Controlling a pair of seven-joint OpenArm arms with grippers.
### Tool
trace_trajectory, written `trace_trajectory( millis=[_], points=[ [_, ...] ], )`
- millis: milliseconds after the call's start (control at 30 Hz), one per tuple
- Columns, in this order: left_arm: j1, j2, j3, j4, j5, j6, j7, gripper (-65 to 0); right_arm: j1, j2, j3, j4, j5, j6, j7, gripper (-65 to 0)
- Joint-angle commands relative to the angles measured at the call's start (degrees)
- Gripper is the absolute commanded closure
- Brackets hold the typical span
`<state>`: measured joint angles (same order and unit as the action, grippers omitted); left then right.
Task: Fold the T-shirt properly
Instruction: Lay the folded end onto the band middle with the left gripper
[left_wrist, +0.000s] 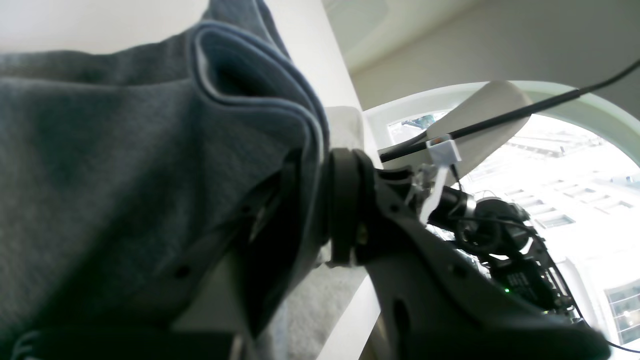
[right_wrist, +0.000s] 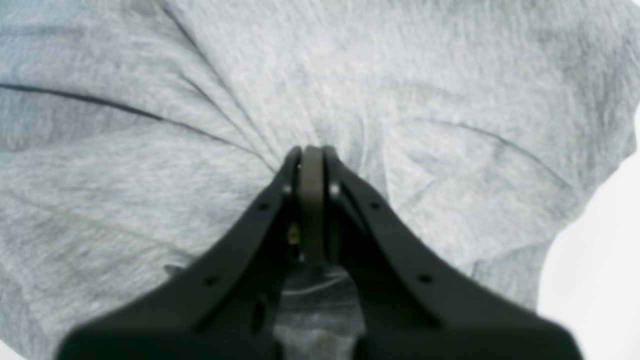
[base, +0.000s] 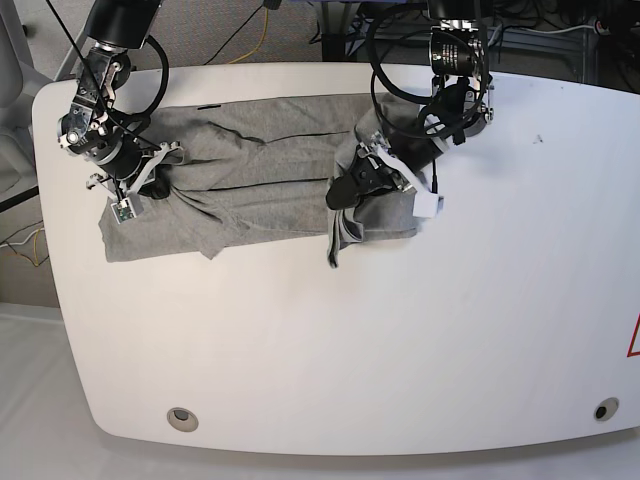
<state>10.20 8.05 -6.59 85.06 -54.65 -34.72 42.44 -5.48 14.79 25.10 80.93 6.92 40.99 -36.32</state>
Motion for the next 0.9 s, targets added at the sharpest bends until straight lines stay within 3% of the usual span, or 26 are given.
trace_trajectory(
  millis=[0, 333, 567, 867],
  points=[
    [-0.75, 0.43, 0.22, -0.18, -1.65, -0.93, -0.98, -6.7, -1.87, 0.38, -0.09, -1.41, -7.84, -0.99, -10.76, 0.0],
    [-1.36, 0.08, 3.29, -2.2, -0.51, -0.23, -0.98, -6.7, -1.69, 0.38, -0.09, -1.41, -8.02, -0.99, -10.76, 0.0],
    [-3.12, -0.19, 5.14, -5.45, 3.44, 4.7, -0.81, -6.9, -1.69, 0.38, -0.09, -1.41, -8.1, -0.99, -10.76, 0.0],
    [-3.73, -1.59, 5.49, -6.42, 3.88, 4.79, -0.81, -6.9, -1.87, 0.38, 0.0, -1.5, -8.1, -0.99, -10.76, 0.0]
  ],
)
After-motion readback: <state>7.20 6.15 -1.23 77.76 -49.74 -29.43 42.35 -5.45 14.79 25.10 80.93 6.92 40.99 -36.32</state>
